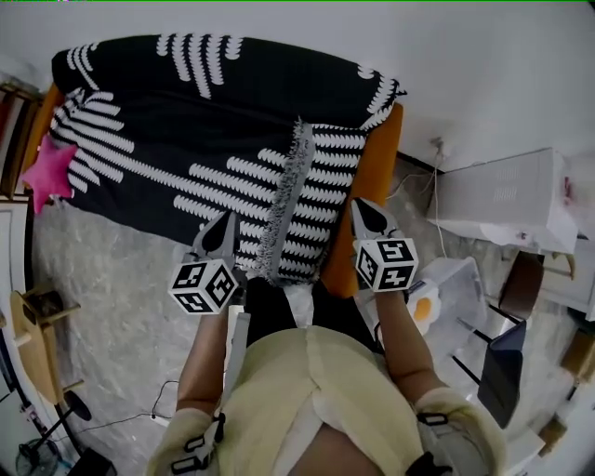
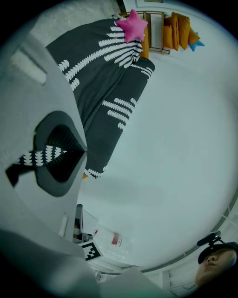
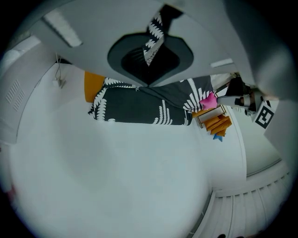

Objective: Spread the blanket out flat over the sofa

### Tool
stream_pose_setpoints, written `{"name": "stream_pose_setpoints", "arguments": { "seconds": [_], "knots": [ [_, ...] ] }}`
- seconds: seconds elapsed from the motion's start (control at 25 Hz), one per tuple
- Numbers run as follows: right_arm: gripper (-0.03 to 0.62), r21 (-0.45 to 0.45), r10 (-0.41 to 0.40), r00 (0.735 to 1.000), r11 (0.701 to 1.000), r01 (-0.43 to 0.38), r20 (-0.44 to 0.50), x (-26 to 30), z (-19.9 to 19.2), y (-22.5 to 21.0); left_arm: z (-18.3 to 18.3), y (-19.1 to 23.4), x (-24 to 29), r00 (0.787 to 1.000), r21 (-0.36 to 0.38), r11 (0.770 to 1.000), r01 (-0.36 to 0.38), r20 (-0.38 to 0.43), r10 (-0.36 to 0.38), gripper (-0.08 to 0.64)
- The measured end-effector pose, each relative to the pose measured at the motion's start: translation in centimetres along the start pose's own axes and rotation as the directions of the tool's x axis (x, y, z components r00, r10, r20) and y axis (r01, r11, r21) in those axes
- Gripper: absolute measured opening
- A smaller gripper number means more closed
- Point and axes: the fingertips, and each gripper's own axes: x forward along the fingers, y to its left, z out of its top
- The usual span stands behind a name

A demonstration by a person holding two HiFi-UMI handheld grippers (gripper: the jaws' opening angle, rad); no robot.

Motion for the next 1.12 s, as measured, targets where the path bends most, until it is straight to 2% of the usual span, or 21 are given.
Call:
{"name": "stream_pose_setpoints", "arguments": {
  "seconds": [0.16,0.36,0.64,0.92,1.12],
  "knots": [
    [0.005,-0.017,-0.008,1.0,1.0,0.008,0.004,-1.0,0.4,0.5,-0.3,0.1,-1.3,1.0,-0.019,1.0,0.0,-0.01,-0.001,-0.002],
    [0.005,-0.095,-0.033,0.999,0.995,0.034,0.013,-1.9,0.4,1.8,-0.8,-0.4,-2.4,0.999,-0.009,0.999,0.032,-0.025,-0.032,-0.002],
    [0.005,-0.081,-0.015,1.0,0.997,0.017,0.026,-2.6,0.3,3.7,-0.1,-1.5,-3.3,0.997,0.005,0.997,0.075,0.011,-0.075,-0.002],
    [0.005,-0.042,-0.004,1.0,0.999,0.005,0.026,-3.2,-0.6,4.8,1.3,-3.6,-3.6,0.989,0.059,0.988,0.14,0.037,-0.142,0.0],
    [0.005,-0.042,0.006,0.999,0.999,-0.004,0.033,-3.7,-0.2,4.6,1.4,-4.7,-3.8,0.986,0.053,0.986,0.156,0.051,-0.159,0.0]
  ]
}}
